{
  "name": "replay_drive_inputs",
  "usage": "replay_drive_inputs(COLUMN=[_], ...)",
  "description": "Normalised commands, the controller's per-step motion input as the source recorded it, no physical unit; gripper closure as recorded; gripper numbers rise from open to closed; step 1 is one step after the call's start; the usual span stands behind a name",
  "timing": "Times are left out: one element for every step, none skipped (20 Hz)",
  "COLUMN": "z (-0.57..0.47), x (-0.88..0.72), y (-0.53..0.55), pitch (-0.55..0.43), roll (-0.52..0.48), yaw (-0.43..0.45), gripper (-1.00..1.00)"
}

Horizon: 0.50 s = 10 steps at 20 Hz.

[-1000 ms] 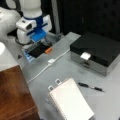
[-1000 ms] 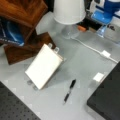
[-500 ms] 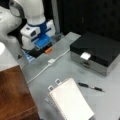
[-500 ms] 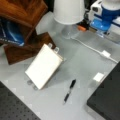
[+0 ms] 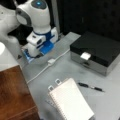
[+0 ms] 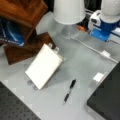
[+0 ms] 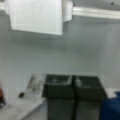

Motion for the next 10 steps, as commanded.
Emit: replay_drive_inputs(z=[-0.39, -0.4, -0.41, -0.43, -0.45, -0.45, -0.45, -0.45, -0.45, -0.45], x=[-0.5, -0.51, -0.52, -0.53, -0.54, -0.55, -0.55, -0.57, -0.57, -0.58], y=[0.1, 0.09, 0.06, 0.04, 0.01, -0.01, -0.03, -0.05, -0.08, -0.1], pitch=[-0.216, -0.23, -0.264, -0.291, -0.312, -0.327, -0.342, -0.359, -0.378, -0.396], roll=[0.131, 0.135, 0.152, 0.161, 0.165, 0.167, 0.167, 0.164, 0.164, 0.163], yaw=[0.087, 0.082, 0.081, 0.076, 0.07, 0.062, 0.057, 0.056, 0.056, 0.057], gripper=[1.0, 1.0, 1.0, 1.0, 1.0, 1.0, 1.0, 1.0, 1.0, 1.0])
